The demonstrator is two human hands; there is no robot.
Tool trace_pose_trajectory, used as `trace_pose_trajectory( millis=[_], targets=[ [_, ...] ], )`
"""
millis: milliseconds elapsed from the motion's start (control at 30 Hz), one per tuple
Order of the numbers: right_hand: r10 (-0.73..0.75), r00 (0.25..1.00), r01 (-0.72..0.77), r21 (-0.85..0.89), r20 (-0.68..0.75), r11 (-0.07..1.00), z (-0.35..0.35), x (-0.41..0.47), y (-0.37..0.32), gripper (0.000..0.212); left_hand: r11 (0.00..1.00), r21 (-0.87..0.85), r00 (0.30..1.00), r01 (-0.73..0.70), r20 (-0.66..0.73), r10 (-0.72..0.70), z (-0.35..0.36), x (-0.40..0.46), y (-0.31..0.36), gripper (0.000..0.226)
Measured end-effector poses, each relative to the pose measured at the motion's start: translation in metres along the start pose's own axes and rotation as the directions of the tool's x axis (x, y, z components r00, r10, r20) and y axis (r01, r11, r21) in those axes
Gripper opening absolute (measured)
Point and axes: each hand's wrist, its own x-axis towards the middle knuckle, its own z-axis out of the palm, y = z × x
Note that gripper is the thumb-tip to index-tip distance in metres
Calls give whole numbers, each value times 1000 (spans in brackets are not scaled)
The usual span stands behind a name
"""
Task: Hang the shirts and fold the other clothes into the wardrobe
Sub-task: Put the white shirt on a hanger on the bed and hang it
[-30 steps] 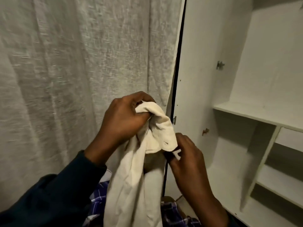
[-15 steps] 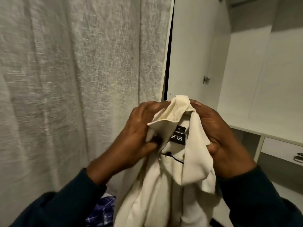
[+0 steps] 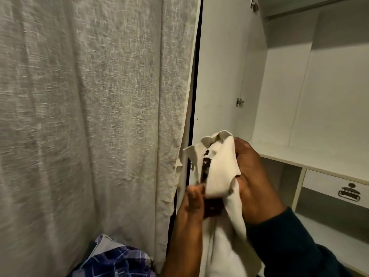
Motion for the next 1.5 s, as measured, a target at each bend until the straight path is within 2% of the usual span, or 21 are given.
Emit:
trace_pose_trajectory(
  millis=[100, 200, 300, 367, 500, 533, 600, 633, 667, 733, 833, 933, 1000, 1067, 1100, 1167, 1267, 1300, 1367, 1433, 1500],
  targets=[
    [-193, 979, 182, -139, -70, 973, -1, -7, 4, 44, 973, -81, 972, -217, 69, 223, 16, 0, 11, 107],
    [-290, 957, 278, -368, 23, 887, -1, -25, 15, 14, 965, -114, 971, -234, 29, 239, 15, 26, 26, 100],
    [-351, 921, 382, -569, 170, 728, -11, -34, 16, 31, 971, 31, 968, -239, 84, 235, 11, 44, 37, 60],
    [-366, 904, 422, -595, 221, 684, -17, -38, 3, 25, 950, 94, 953, -296, 93, 288, 3, 50, 40, 36],
    [-635, 765, 378, -722, -108, 579, -50, -31, -14, 21, 941, 98, 945, -323, 86, 316, -11, 62, 50, 22],
    [-576, 800, 283, -741, -167, 609, -56, -30, -13, 25, 944, 81, 944, -321, 112, 311, -13, 63, 52, 23],
    [-209, 968, 35, -751, -139, 659, -68, -31, -5, 31, 945, 63, 940, -321, 141, 309, -17, 65, 57, 24],
    [-23, 998, -32, -755, -62, 655, -72, -33, 1, 29, 943, 66, 938, -325, 149, 313, -18, 67, 58, 25],
    [98, 994, -31, -757, 43, 652, -72, -37, 8, 29, 942, 74, 937, -329, 149, 315, -19, 68, 60, 25],
    [179, 956, 54, -742, 231, 668, -69, -44, 17, 43, 941, 94, 940, -326, 139, 312, -21, 71, 61, 25],
    [230, 930, 45, -711, 285, 702, -68, -48, 25, 64, 918, 172, 932, -358, 124, 340, -25, 75, 62, 24],
    [205, 932, 118, -786, 298, 607, -64, -51, 21, 58, 851, 285, 897, -442, 120, 425, -30, 73, 68, 30],
    [6, 958, 228, -770, 288, 596, -65, -49, 10, 38, 740, 426, 841, -520, 106, 530, -40, 76, 73, 30],
    [-179, 958, 284, -670, 223, 686, -70, -43, -5, 29, 504, 642, 739, -579, 151, 657, -58, 84, 80, 20],
    [-209, 959, 284, -610, 194, 740, -77, -40, -11, 36, 380, 720, 706, -580, 212, 676, -66, 88, 84, 21],
    [-140, 973, 222, -585, 182, 780, -85, -38, -15, 56, 255, 777, 730, -576, 349, 588, -78, 97, 92, 40],
    [-33, 961, 199, -606, 273, 770, -89, -40, -17, 33, 118, 781, 759, -613, 541, 361, -83, 105, 100, 67],
    [-73, 968, 199, -555, 241, 807, -86, -40, -22, 23, 110, 752, 734, -650, 584, 347, -82, 106, 103, 62],
    [-199, 969, 244, -463, 145, 852, -86, -40, -37, 17, 215, 663, 679, -717, 596, 428, -76, 104, 109, 48],
    [-250, 955, 293, -615, 156, 732, -84, -40, -49, 14, 320, 584, 652, -746, 544, 528, -72, 106, 114, 46],
    [-161, 958, 287, -796, 238, 533, -87, -42, -53, 15, 326, 586, 652, -742, 516, 556, -70, 111, 116, 42]
  ],
)
